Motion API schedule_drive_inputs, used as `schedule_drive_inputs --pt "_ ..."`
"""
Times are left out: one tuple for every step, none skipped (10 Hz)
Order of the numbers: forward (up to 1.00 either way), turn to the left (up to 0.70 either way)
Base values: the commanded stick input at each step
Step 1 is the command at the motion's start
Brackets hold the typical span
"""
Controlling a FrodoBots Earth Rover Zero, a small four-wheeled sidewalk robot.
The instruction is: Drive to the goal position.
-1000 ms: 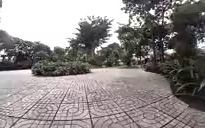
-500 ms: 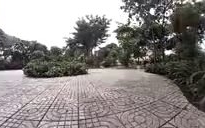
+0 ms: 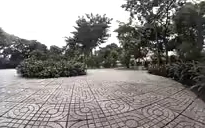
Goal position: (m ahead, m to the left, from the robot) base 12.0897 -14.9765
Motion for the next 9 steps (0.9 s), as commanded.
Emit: schedule_drive_inputs --pt "1.00 0.00" --pt "1.00 0.00" --pt "1.00 -0.06" --pt "1.00 -0.22" --pt "1.00 0.00" --pt "1.00 -0.12" --pt "1.00 -0.27" --pt "1.00 -0.27" --pt "1.00 -0.27"
